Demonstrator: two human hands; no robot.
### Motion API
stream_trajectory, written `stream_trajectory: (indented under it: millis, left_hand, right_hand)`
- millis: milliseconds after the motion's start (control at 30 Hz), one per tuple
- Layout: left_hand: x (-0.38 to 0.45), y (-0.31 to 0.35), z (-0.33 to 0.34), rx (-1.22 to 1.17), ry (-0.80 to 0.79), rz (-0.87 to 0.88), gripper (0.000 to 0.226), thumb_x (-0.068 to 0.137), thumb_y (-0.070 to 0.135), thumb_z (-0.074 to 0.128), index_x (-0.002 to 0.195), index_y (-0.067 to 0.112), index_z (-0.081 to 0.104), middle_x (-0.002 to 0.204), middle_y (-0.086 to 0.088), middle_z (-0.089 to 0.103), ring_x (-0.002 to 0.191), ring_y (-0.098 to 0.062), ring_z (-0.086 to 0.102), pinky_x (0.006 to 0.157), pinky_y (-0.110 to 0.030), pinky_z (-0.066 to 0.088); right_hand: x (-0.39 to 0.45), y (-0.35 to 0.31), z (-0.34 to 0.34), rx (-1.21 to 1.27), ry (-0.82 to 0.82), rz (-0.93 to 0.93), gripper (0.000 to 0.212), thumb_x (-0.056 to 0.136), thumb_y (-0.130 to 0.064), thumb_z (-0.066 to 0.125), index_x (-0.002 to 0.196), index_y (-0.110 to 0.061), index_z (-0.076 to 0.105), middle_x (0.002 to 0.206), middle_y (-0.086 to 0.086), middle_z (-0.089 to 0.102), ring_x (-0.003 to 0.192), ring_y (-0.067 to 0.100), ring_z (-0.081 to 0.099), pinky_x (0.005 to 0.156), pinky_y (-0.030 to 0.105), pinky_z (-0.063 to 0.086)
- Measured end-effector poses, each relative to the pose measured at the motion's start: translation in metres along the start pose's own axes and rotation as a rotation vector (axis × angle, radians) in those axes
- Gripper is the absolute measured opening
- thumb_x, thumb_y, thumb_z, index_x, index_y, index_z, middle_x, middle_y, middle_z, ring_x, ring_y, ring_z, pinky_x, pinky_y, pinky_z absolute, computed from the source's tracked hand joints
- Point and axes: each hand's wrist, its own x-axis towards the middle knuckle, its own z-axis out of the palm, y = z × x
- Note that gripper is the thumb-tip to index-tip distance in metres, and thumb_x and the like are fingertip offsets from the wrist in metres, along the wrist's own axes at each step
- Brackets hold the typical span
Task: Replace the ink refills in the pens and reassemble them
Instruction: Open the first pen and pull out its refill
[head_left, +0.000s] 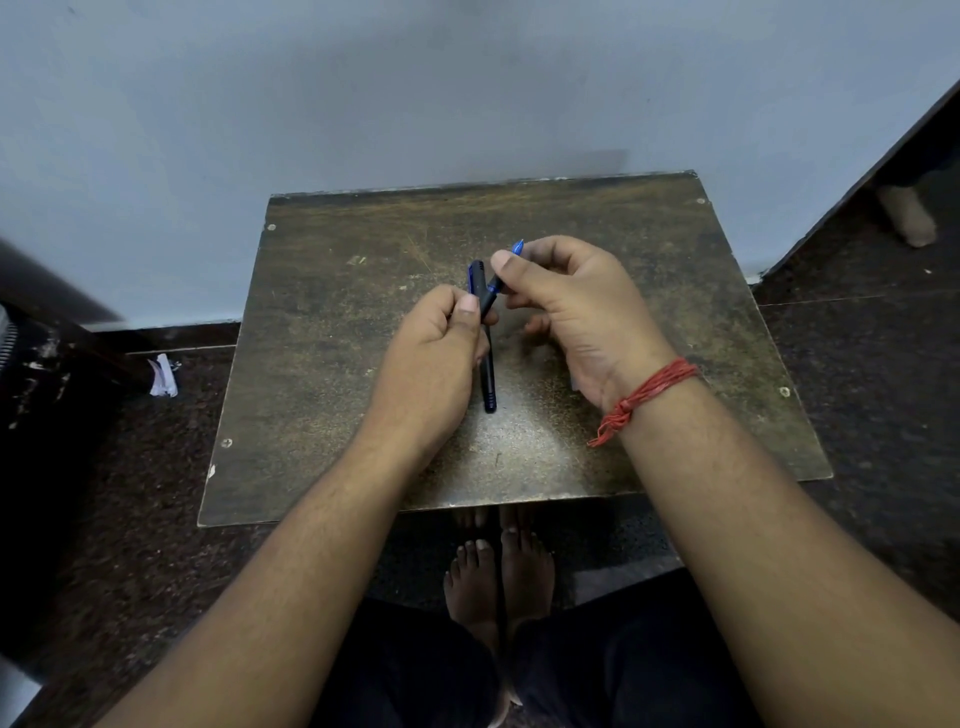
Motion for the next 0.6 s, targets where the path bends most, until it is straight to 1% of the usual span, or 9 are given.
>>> stream_trajectory:
  millis: [67, 133, 233, 267, 367, 400, 533, 600]
  left_hand:
    - [-0.001, 0.0, 0.0, 0.014, 0.0, 0.006, 0.032, 0.101, 0.045, 0.041, 0.091, 0.023, 0.062, 0.064, 0.009, 0.047, 0.048, -0.005, 0.037, 0.051, -0.033, 0.027]
    - [-0.001, 0.001, 0.0, 0.017, 0.0, 0.008, 0.032, 0.102, 0.044, 0.041, 0.091, 0.022, 0.062, 0.064, 0.01, 0.048, 0.048, -0.004, 0.037, 0.051, -0.032, 0.027]
    - [-0.001, 0.002, 0.0, 0.026, 0.001, 0.009, 0.035, 0.102, 0.045, 0.041, 0.094, 0.017, 0.061, 0.064, 0.01, 0.048, 0.049, -0.004, 0.037, 0.052, -0.032, 0.028]
    - [-0.002, 0.002, 0.0, 0.035, 0.0, 0.01, 0.034, 0.102, 0.044, 0.041, 0.094, 0.018, 0.061, 0.064, 0.01, 0.048, 0.049, -0.004, 0.037, 0.052, -0.031, 0.028]
    - [-0.003, 0.002, 0.0, 0.051, -0.001, 0.01, 0.031, 0.106, 0.04, 0.04, 0.094, 0.02, 0.062, 0.064, 0.01, 0.048, 0.05, -0.004, 0.038, 0.052, -0.031, 0.029]
    - [-0.002, 0.002, 0.0, 0.052, 0.0, 0.011, 0.031, 0.106, 0.039, 0.04, 0.095, 0.02, 0.062, 0.064, 0.01, 0.048, 0.05, -0.004, 0.038, 0.053, -0.03, 0.029]
    - [-0.002, 0.002, 0.001, 0.05, 0.004, 0.016, 0.034, 0.104, 0.041, 0.04, 0.096, 0.016, 0.061, 0.063, 0.011, 0.048, 0.05, -0.005, 0.038, 0.051, -0.031, 0.028]
    - [-0.002, 0.001, 0.001, 0.037, 0.005, 0.016, 0.033, 0.104, 0.042, 0.041, 0.094, 0.017, 0.061, 0.062, 0.01, 0.047, 0.049, -0.006, 0.037, 0.051, -0.032, 0.027]
  right_hand:
    - [0.0, 0.0, -0.001, 0.01, 0.002, -0.001, 0.008, 0.084, -0.023, 0.077, 0.081, -0.021, 0.069, 0.08, -0.002, 0.073, 0.075, 0.011, 0.066, 0.062, 0.029, 0.044]
    - [0.0, -0.001, -0.001, 0.057, -0.017, -0.006, 0.002, 0.085, -0.018, 0.073, 0.083, -0.019, 0.073, 0.083, 0.0, 0.075, 0.079, 0.014, 0.067, 0.067, 0.032, 0.046]
    - [-0.002, -0.004, -0.001, 0.143, -0.027, 0.006, 0.016, 0.088, -0.004, 0.063, 0.091, -0.014, 0.075, 0.087, 0.006, 0.076, 0.085, 0.022, 0.068, 0.077, 0.042, 0.048]
    - [-0.002, -0.006, -0.002, 0.169, -0.03, 0.012, 0.018, 0.089, -0.001, 0.06, 0.093, -0.012, 0.074, 0.088, 0.007, 0.077, 0.085, 0.022, 0.069, 0.078, 0.042, 0.049]
    - [-0.004, -0.009, -0.002, 0.195, -0.048, 0.023, 0.022, 0.09, 0.003, 0.056, 0.098, -0.01, 0.072, 0.088, 0.006, 0.077, 0.081, 0.016, 0.071, 0.071, 0.03, 0.05]
    - [-0.005, -0.009, -0.002, 0.207, -0.051, 0.027, 0.023, 0.091, 0.004, 0.055, 0.1, -0.009, 0.072, 0.088, 0.006, 0.077, 0.081, 0.015, 0.071, 0.07, 0.028, 0.05]
    - [-0.005, -0.01, -0.002, 0.257, -0.074, 0.046, 0.027, 0.092, 0.007, 0.05, 0.105, -0.006, 0.069, 0.095, 0.011, 0.078, 0.088, 0.018, 0.072, 0.074, 0.028, 0.055]
    - [-0.004, -0.008, -0.001, 0.236, -0.056, 0.048, 0.023, 0.093, 0.004, 0.052, 0.104, -0.007, 0.068, 0.1, 0.015, 0.077, 0.089, 0.021, 0.072, 0.071, 0.027, 0.056]
